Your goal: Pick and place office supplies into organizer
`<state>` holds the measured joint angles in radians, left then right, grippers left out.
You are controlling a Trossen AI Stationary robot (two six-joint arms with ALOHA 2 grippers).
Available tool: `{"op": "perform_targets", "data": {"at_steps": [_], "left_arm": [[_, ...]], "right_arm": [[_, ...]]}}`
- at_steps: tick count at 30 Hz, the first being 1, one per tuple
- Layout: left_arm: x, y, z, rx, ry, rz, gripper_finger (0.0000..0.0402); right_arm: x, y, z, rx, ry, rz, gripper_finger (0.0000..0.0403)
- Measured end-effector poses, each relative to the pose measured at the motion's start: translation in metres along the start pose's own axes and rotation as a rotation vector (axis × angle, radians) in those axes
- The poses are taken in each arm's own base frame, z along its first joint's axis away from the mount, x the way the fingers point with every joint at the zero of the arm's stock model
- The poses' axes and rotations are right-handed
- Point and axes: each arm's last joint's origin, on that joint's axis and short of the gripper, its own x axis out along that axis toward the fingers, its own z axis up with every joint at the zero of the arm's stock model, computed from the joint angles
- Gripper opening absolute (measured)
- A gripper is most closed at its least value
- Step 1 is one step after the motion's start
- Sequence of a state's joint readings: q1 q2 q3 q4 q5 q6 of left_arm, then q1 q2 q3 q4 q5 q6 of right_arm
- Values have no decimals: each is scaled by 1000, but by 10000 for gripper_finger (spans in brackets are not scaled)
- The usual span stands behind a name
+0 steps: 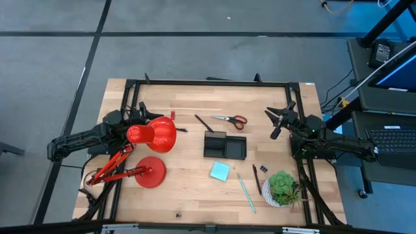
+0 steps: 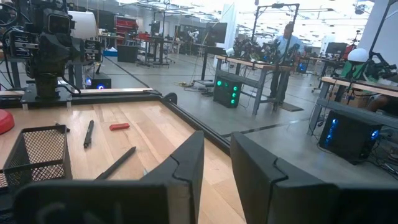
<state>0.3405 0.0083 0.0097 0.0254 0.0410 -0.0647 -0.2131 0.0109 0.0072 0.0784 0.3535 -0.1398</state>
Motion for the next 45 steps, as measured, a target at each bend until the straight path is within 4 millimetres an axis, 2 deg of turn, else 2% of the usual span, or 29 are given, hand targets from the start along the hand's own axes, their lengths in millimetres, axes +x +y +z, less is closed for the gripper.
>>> {"op": "perform_targets", "data": {"at_steps": [12,23,35,45], "left_arm": [[0,0,0,6,0,0,86],[0,0,0,256,0,0,107],[0,-1,0,221,-2,-21,164],[1,-1,3,163,-27,-41,169]], "right_arm": [[0,0,0,0,0,0,84],[0,0,0,0,0,0,84],[0,0,0,-4,0,0,84],[0,0,0,-24,1,0,84]]}}
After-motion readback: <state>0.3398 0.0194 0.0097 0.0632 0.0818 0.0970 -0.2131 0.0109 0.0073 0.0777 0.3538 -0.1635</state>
